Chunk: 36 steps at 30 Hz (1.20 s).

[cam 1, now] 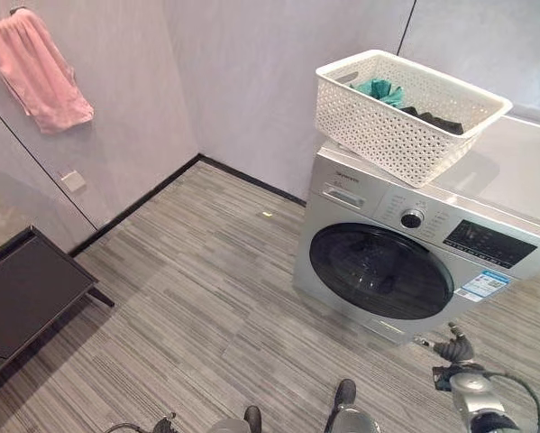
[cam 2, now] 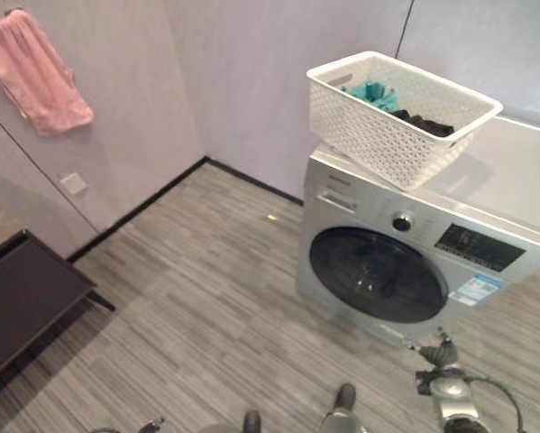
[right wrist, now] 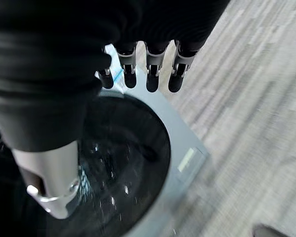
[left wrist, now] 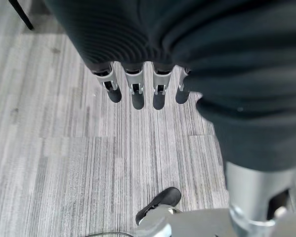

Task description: Grab the laundry basket,head to the washer,open it,put in the laundry and shut it.

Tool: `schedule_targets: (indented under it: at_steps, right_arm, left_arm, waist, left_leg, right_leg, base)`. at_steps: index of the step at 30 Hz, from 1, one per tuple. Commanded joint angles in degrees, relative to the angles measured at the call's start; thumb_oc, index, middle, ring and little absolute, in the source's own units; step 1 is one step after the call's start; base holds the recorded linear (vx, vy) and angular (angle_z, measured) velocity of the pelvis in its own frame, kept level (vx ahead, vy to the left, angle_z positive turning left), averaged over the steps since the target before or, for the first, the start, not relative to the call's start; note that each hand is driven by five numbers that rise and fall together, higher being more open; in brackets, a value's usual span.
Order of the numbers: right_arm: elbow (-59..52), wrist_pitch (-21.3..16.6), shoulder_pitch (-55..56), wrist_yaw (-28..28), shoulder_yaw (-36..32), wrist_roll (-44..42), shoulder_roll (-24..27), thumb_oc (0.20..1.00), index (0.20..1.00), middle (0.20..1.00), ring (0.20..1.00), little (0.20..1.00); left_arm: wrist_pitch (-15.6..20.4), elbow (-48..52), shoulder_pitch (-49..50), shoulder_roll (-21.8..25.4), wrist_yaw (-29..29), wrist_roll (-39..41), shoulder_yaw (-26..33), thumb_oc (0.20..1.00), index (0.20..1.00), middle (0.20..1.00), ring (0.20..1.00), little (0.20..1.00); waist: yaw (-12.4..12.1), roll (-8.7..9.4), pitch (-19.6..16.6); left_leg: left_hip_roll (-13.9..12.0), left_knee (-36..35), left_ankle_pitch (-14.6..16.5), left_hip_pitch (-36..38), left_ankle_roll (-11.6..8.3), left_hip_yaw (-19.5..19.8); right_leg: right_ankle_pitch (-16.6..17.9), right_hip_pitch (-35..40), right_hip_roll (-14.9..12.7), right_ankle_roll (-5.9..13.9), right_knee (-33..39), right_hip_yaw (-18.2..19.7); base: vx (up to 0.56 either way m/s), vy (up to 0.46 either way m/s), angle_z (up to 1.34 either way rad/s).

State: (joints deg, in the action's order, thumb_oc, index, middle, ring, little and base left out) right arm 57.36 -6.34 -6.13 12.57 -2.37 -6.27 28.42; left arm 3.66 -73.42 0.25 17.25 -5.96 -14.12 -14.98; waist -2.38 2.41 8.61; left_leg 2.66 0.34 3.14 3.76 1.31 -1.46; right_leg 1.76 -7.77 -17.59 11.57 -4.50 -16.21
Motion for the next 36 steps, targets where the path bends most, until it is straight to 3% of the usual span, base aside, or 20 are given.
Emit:
schedule_targets:
  at_steps: [1, 8, 14, 25, 36]
  right_arm:
    - [-2.27, -1.41, -2.56, 2.21, -3.27, -1.72, 6.79, 1.000, 1.000, 1.000, 1.000, 1.000]
    - [0.05, -1.54, -3.54, 1.55, -1.31, -0.04, 8.42, 1.000, 1.000, 1.000, 1.000, 1.000]
    - [-0.90, -1.48, -5.87, 0.61, 4.04, 3.96, 9.29, 1.000, 1.000, 1.000, 1.000, 1.000]
    - [0.43, -1.56, -12.73, 0.07, 10.02, 4.78, 8.03, 1.000, 1.000, 1.000, 1.000, 1.000]
    - [6.79, -1.03, -15.73, 1.53, 9.68, 4.34, 9.21, 1.000, 1.000, 1.000, 1.000, 1.000]
  left_arm:
    - [1.61, 0.26, -2.16, -1.64, -0.30, -0.90, -1.62, 1.000, 1.000, 1.000, 1.000, 1.000]
    - [1.77, -0.41, -2.90, -1.56, -0.92, 0.39, -1.96, 1.000, 1.000, 1.000, 1.000, 1.000]
    - [2.00, -0.22, -4.89, -1.74, -1.63, 1.56, -2.80, 1.000, 1.000, 1.000, 1.000, 1.000]
    - [2.31, -0.55, -6.04, -0.61, -2.41, 2.68, -2.91, 1.000, 1.000, 1.000, 1.000, 1.000]
    - [2.37, -0.85, -6.26, 0.14, -3.34, 2.39, -2.89, 1.000, 1.000, 1.000, 1.000, 1.000]
  waist:
    - [-0.28, -3.31, -0.61]
    - [-0.70, -3.13, -0.85]
    - [-1.35, -1.97, 0.45]
    - [-2.93, -1.04, 1.64]
    - [-3.37, -1.93, 3.11]
  left_leg:
    - [0.67, 3.99, 6.27, 0.59, 1.51, -2.27]
    - [-2.79, 3.09, 5.65, -1.36, -0.60, -0.86]
    - [-4.73, 2.51, 4.42, -4.17, -2.12, -0.21]
    - [-4.57, 3.31, 3.95, -7.86, -2.45, -0.71]
    - [-3.84, 3.28, 3.12, -9.97, -2.59, -0.17]
  right_leg:
    - [7.16, -8.04, 0.44, -0.48, -6.50, 1.65]
    - [4.19, -7.12, 2.71, -1.76, -5.63, -3.51]
    - [4.20, -7.84, 4.30, -2.41, -2.72, -5.52]
    - [5.91, -8.84, 5.04, -2.57, 0.69, -5.02]
    - [6.63, -9.53, 4.37, -2.62, 1.86, -5.30]
  base:
    - [0.13, -0.072, 0.31]
    - [0.14, -0.147, 0.04]
    - [0.04, -0.128, 0.17]
    - [0.01, -0.020, 0.02]
    - [0.00, 0.000, 0.00]
